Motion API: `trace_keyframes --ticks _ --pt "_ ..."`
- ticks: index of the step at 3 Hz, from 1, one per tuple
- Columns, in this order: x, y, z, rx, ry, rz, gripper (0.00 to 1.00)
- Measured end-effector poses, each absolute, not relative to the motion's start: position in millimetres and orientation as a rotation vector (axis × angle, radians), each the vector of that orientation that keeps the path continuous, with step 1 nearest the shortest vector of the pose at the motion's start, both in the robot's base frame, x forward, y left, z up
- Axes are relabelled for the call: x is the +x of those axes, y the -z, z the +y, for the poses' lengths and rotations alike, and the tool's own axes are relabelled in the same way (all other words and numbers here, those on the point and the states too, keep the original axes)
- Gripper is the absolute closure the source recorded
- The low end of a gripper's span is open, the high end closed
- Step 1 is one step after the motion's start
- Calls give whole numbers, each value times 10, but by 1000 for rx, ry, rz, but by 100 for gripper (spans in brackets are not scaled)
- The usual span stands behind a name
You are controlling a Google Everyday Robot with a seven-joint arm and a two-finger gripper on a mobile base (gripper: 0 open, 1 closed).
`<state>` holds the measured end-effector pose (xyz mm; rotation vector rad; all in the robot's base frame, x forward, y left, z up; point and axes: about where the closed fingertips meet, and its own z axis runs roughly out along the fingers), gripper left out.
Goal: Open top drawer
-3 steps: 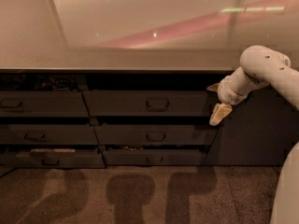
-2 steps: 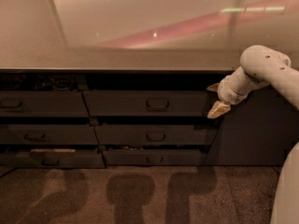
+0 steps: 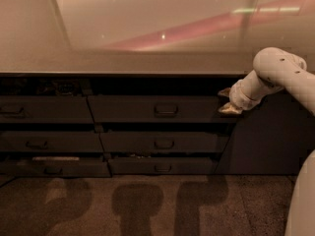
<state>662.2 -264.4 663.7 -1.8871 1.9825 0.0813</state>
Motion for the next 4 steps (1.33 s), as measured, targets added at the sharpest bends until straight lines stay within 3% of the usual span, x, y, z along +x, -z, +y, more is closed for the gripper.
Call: trace_keyframes --ticks 1,4 --pt "6622 -6636 -2643 -1887 -81 1983 100" --pt "6613 -6674 -2582 -1900 -17 1999 100"
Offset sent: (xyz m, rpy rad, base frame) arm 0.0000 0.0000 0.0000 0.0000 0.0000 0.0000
